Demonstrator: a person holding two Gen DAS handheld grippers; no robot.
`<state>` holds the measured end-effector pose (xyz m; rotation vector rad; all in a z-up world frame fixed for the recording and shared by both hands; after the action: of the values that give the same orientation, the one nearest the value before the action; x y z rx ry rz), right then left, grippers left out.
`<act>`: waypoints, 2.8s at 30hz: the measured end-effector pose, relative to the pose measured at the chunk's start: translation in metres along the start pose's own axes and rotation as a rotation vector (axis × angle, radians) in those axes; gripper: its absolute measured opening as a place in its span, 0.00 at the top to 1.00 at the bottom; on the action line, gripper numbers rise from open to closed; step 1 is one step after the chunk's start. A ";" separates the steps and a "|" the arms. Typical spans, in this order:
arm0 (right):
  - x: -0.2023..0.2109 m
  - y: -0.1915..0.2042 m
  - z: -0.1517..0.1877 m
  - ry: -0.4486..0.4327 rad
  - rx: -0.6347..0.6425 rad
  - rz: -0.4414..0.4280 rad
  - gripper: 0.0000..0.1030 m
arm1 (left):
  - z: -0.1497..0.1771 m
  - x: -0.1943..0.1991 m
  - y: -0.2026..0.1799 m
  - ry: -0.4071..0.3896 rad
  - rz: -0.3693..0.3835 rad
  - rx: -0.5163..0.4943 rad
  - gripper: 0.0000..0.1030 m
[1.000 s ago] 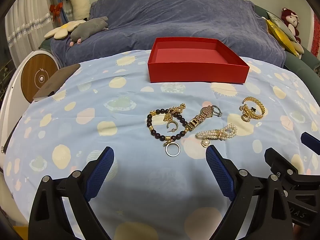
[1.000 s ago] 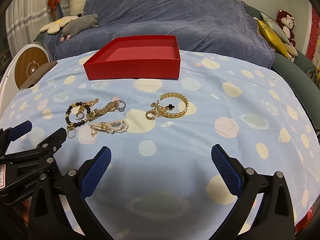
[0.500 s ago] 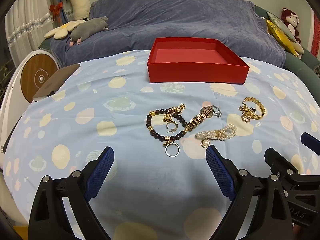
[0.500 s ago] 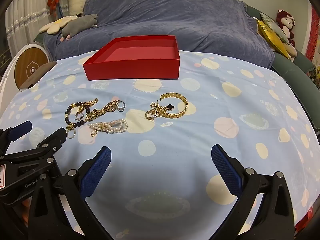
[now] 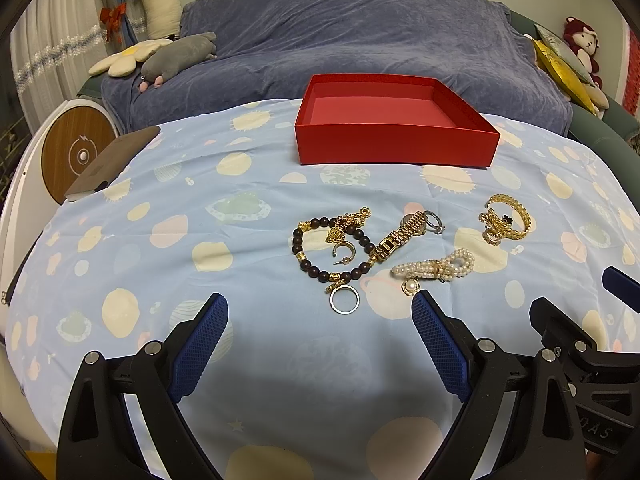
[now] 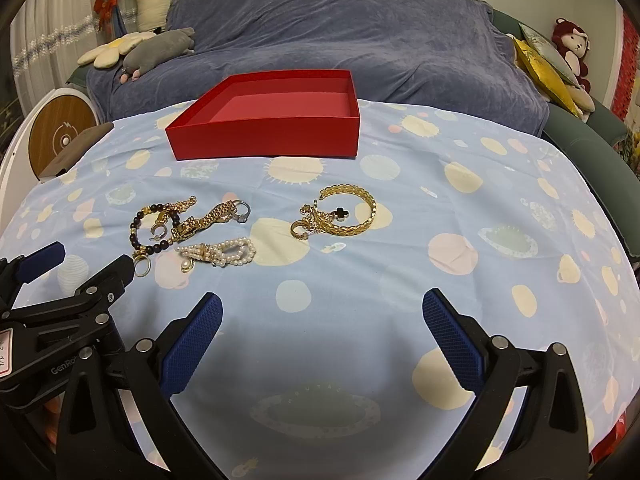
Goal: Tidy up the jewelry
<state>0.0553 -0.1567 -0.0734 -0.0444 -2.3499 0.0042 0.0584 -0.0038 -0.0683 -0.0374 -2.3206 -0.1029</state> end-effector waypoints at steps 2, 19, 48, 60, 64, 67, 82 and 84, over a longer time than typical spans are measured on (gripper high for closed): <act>0.000 0.000 0.000 -0.001 0.001 0.000 0.05 | 0.000 0.000 0.000 -0.001 0.000 0.000 0.12; 0.001 -0.001 0.000 0.001 0.000 0.000 0.05 | 0.000 0.000 0.000 0.000 0.001 0.001 0.12; -0.017 -0.040 -0.007 0.036 -0.041 0.000 0.05 | 0.005 -0.020 0.030 0.068 0.058 0.057 0.12; -0.058 -0.033 -0.043 0.067 -0.044 -0.034 0.05 | -0.011 -0.019 0.021 0.054 0.099 0.080 0.12; -0.072 -0.028 -0.045 0.088 -0.040 -0.031 0.05 | -0.010 -0.020 0.020 0.053 0.095 0.072 0.12; -0.080 -0.030 -0.048 0.094 -0.059 -0.042 0.06 | -0.010 -0.021 0.022 0.051 0.100 0.074 0.12; -0.094 -0.036 -0.045 0.111 -0.096 -0.066 0.47 | -0.005 -0.038 0.045 0.098 0.093 0.126 0.12; -0.091 -0.037 -0.045 0.107 -0.106 -0.073 0.47 | -0.004 -0.040 0.043 0.101 0.096 0.119 0.12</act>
<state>0.1502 -0.1975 -0.1055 -0.0103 -2.2416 -0.1547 0.0917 0.0384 -0.0920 -0.0813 -2.2158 0.0795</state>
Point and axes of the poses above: each gripper's, at about its wrist camera, not at the fingertips, and x roughly against the way its jaws point, y to its left, z to its underside, the point moved 9 cm from there along -x, roughly the way its jaws point, and after that the axes turned 1 degree about -y, right-handed, at the moved point
